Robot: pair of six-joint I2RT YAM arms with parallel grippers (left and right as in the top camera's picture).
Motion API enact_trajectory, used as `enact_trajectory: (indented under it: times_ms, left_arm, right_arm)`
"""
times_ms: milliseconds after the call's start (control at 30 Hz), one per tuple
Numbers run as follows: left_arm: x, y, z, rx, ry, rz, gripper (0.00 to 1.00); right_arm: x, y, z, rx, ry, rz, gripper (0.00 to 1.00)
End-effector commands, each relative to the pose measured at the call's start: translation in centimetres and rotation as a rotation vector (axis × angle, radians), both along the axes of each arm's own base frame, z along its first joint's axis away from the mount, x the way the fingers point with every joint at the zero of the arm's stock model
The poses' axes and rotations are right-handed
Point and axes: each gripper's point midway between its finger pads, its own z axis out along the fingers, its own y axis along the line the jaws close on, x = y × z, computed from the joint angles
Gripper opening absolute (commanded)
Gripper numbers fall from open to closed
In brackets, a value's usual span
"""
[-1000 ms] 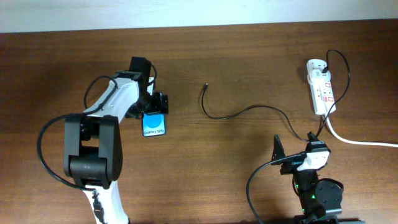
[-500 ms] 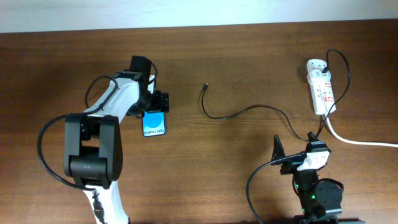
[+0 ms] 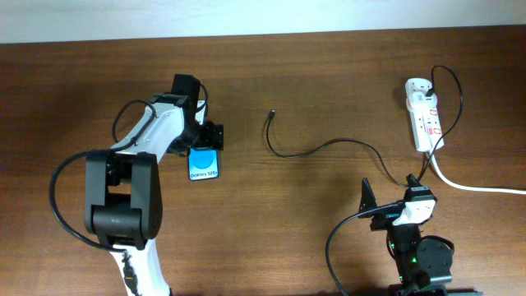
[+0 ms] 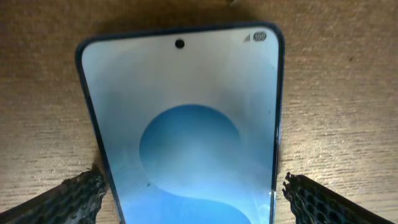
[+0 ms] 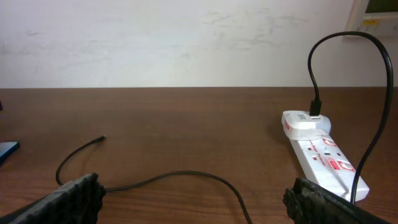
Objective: Plug charger to phone and switch on socket
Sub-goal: 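Lower the left gripper onto the phone and align fingers, then close the left gripper on the phone's sides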
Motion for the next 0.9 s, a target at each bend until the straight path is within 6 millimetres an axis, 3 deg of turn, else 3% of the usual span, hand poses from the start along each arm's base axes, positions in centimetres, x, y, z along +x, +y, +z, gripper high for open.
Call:
enact_trajectory:
  times_ms: [0,300,600,867]
  left_arm:
    - [-1.5,-0.2,-1.5,-0.014,0.073,-0.014,1.00]
    - [-1.9,-1.5,-1.6,0.088,0.060,-0.076,0.99]
    - [-1.9,-0.4,-2.0,0.081,0.080,0.018,0.99]
    - [-1.7,-1.3,-2.0,0.023,0.078,0.119,1.00]
  right_arm:
    - [0.0,0.1,-0.2,0.004,0.000,0.000,0.98]
    - [0.0,0.1,-0.2,0.004,0.000,0.000,0.98]
    - [0.0,0.1,-0.2,0.004,0.000,0.000,0.98]
    - [0.0,0.1,-0.2,0.004,0.000,0.000,0.98]
